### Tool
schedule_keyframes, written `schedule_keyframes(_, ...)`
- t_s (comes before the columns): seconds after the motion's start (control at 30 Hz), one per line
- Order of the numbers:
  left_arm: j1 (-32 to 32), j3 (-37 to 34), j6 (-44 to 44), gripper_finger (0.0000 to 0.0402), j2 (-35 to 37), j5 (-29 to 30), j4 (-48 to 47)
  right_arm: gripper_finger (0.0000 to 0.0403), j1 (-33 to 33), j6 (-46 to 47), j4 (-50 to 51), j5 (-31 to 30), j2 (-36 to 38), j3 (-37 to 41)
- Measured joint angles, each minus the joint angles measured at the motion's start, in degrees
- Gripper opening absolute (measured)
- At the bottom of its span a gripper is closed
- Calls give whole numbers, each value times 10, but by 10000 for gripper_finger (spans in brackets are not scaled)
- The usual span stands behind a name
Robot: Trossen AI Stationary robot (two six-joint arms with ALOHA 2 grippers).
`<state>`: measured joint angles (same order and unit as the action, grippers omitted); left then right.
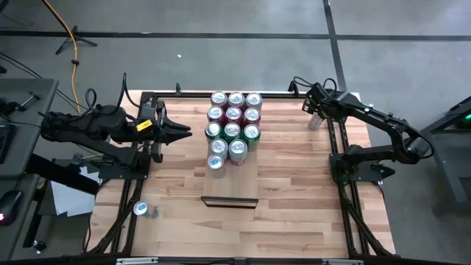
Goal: Place canned beverage on shelf
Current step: Put the top right blue soda can on the shelf
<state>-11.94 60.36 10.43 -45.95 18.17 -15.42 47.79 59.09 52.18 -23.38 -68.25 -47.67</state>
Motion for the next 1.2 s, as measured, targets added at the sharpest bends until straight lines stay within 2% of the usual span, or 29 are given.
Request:
schedule_keyframes(0.2, 0, 0, 0, 0, 0, 5, -1, 293, 0, -21, -4, 1, 0, 17)
schedule_keyframes(0.4, 0, 0, 5, 0, 0, 8, -3, 221, 0, -89, -4, 1, 2, 12)
schedule_keyframes(0.6, 0, 0, 15, 0, 0, 20, -3, 220, -22, -199, 17, 44, 22, -34)
schedule_keyframes(0.77, 0, 0, 15, 0, 0, 20, -3, 220, -87, -348, 61, 97, 77, -150)
schedule_keyframes(0.9, 0, 0, 14, 0, -4, 20, -2, 220, -158, -449, 101, 219, 109, -282)
schedule_keyframes(1.0, 0, 0, 8, 0, -10, 20, -2, 220, -220, -477, 128, 304, 110, -376)
schedule_keyframes(1.1, 0, 0, -6, 4, -23, 20, -1, 220, -293, -491, 132, 330, 94, -445)
schedule_keyframes(1.2, 0, 0, -6, 12, -38, 20, -2, 220, -373, -503, 132, 320, 57, -496)
